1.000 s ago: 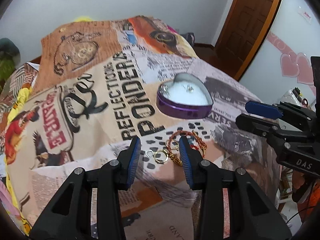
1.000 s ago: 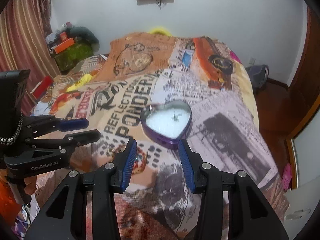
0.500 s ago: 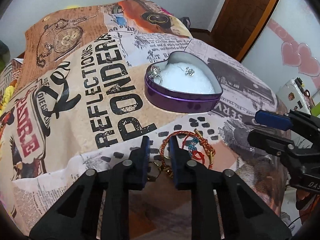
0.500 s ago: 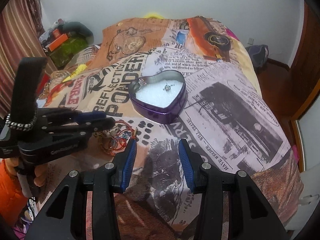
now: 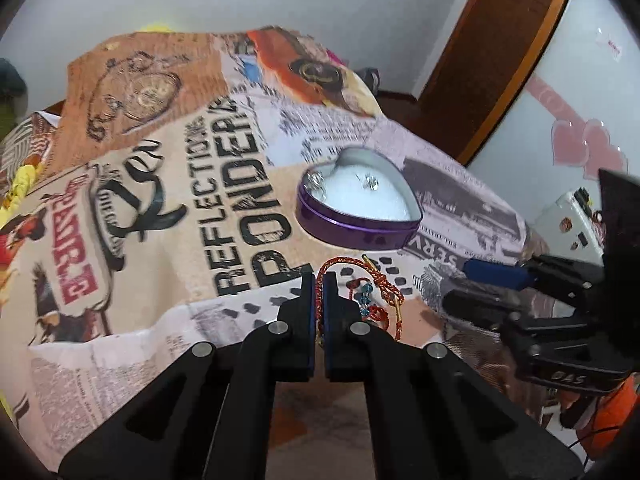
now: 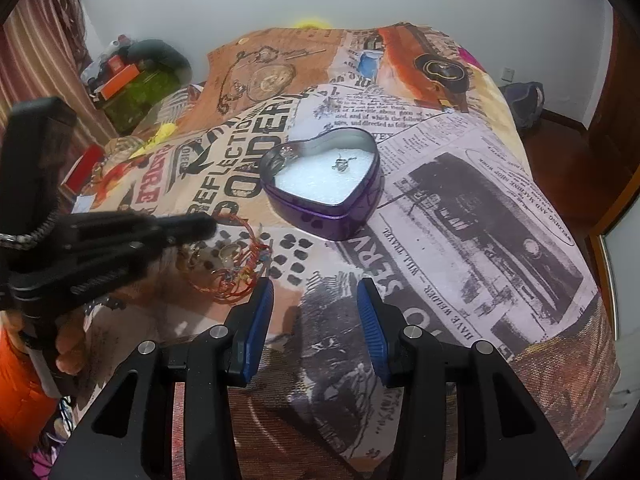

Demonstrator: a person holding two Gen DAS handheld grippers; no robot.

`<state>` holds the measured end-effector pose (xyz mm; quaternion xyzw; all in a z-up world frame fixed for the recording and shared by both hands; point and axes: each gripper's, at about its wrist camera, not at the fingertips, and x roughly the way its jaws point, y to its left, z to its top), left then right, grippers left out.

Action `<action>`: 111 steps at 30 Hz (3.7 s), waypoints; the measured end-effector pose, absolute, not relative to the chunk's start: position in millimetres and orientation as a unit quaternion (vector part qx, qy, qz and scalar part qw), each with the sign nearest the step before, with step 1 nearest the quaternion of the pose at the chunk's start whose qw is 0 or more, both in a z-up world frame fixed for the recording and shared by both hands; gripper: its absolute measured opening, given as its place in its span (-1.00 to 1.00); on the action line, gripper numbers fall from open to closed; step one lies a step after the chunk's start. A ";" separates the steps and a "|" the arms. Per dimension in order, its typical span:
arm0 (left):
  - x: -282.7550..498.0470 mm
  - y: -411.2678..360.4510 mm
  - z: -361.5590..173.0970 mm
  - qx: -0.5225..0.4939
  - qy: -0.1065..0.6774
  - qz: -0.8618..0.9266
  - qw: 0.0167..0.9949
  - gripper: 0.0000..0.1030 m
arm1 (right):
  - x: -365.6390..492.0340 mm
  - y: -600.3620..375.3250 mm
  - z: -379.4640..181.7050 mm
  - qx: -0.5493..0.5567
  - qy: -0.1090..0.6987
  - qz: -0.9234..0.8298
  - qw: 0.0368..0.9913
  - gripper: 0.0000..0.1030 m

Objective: Organize jewelry
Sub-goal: 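Carry the red bracelet toward the tin with the left tool while the right tool grasps a gold ring, then lower both tools over the tin and open them, releasing bracelet and gold ring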

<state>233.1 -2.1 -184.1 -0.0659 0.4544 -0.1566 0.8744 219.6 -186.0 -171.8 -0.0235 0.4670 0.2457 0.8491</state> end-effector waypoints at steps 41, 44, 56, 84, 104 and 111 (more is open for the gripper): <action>184.8 29.4 -164.4 -0.059 0.412 -0.109 0.903 -0.98 | 212.9 -131.8 -164.0 -0.058 0.450 0.296 0.840 -0.62; 186.4 26.7 -156.8 -0.057 0.405 -0.108 0.906 -0.98 | 213.3 -138.5 -154.7 -0.048 0.440 0.293 0.848 -0.62; 200.8 6.5 -139.2 -0.044 0.388 -0.118 0.913 -0.98 | 219.1 -164.0 -122.1 -0.034 0.393 0.268 0.879 -0.62; 284.5 -20.8 -160.8 -0.022 0.401 -0.132 0.906 -0.98 | 265.5 -193.2 -134.4 0.002 0.388 0.247 0.888 -0.62; 318.4 -48.7 -183.8 -0.002 0.435 -0.159 0.886 -0.98 | 292.7 -176.3 -165.3 -0.028 0.426 0.266 0.864 -0.61; 316.4 -45.6 -182.9 -0.006 0.439 -0.157 0.885 -0.98 | 294.2 -172.4 -170.5 -0.036 0.433 0.268 0.860 -0.61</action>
